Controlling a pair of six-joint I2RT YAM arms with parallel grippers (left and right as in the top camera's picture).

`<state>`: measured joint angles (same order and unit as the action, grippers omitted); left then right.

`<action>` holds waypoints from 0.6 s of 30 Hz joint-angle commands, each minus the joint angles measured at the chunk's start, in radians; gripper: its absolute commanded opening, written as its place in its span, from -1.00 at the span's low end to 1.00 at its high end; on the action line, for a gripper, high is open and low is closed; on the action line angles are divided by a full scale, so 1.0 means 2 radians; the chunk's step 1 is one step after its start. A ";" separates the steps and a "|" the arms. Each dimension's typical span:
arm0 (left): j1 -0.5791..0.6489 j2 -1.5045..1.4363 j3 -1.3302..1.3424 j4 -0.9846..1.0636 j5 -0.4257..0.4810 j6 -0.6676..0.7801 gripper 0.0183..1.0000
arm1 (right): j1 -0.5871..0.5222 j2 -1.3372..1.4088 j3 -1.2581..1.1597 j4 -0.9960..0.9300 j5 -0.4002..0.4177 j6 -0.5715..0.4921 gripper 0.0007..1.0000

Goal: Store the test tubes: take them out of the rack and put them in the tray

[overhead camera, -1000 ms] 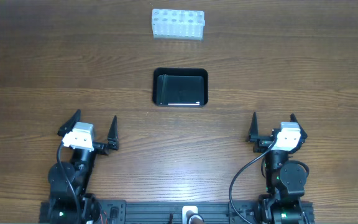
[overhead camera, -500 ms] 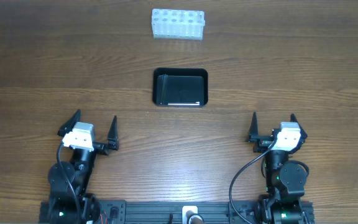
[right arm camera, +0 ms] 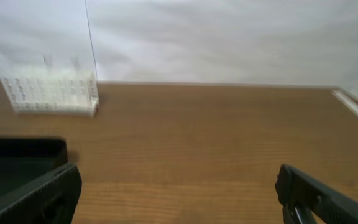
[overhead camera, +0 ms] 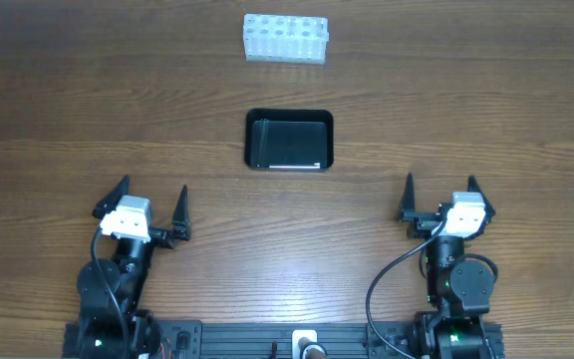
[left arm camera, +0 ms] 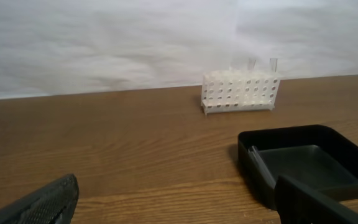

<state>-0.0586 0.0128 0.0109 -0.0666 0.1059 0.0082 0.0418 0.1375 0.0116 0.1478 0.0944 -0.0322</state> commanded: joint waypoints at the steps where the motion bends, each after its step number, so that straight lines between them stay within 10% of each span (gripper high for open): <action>1: 0.002 -0.003 -0.002 -0.001 0.008 0.005 1.00 | -0.001 0.081 0.028 0.080 -0.048 0.004 0.99; 11: 0.002 -0.003 -0.002 -0.001 0.008 0.005 1.00 | 0.001 0.381 0.213 0.119 -0.202 0.029 0.99; 18: 0.002 -0.003 -0.002 -0.001 0.008 0.005 1.00 | 0.071 0.604 0.365 0.114 -0.230 0.053 0.99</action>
<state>-0.0586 0.0116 0.0109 -0.0666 0.1066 0.0082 0.1104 1.2037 0.6247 0.3798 -0.3004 0.0429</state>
